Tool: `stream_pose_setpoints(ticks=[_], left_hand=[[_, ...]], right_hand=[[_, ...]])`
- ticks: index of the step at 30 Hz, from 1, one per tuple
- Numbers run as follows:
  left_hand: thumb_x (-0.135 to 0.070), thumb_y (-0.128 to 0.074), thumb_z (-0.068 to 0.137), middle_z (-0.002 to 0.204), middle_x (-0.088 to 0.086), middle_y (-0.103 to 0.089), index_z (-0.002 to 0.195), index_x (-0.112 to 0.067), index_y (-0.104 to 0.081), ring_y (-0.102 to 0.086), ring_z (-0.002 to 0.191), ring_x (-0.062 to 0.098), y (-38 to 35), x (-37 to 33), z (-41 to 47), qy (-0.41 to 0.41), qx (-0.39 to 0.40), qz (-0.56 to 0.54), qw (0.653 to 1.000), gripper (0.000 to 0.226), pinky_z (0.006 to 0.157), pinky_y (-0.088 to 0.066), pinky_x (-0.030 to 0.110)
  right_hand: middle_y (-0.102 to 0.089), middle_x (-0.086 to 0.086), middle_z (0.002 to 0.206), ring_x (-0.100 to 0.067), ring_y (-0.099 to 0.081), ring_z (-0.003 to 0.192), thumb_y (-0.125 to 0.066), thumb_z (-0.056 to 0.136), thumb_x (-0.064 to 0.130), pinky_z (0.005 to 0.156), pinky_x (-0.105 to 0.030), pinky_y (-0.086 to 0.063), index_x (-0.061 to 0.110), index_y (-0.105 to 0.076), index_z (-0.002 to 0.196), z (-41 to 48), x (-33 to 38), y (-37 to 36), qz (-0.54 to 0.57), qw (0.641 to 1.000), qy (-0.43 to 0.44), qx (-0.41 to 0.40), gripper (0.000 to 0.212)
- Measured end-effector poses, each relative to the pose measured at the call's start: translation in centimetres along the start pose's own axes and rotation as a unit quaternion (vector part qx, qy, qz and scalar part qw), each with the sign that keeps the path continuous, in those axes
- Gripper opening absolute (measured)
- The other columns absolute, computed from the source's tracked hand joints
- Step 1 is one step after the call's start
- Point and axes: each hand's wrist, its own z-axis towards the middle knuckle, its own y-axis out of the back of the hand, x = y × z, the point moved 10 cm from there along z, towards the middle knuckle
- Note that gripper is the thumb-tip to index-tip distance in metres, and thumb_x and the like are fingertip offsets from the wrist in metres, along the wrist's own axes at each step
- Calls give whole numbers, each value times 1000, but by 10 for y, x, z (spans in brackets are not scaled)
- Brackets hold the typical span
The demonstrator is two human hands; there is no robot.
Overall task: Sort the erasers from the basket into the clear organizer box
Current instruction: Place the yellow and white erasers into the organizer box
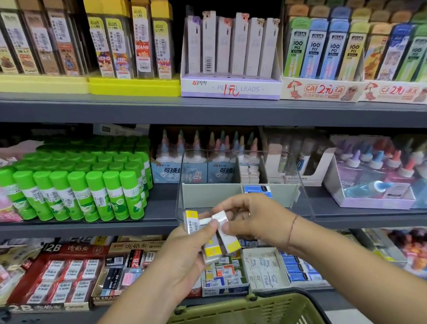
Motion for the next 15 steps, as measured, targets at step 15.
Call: stream_pose_setpoints(ticks=[15], left_hand=[[1,-51,92,87,31,-69,102,7,-55,-72,74,35,3,-1,7,60,-16,-190,980,12,58,-60,43]], right_hand=[[-70,-11,88,-12,-58,76,-73,78,3,69,-12,-44,6,-70,96,73,11,132,-313,937,24,-153,18]])
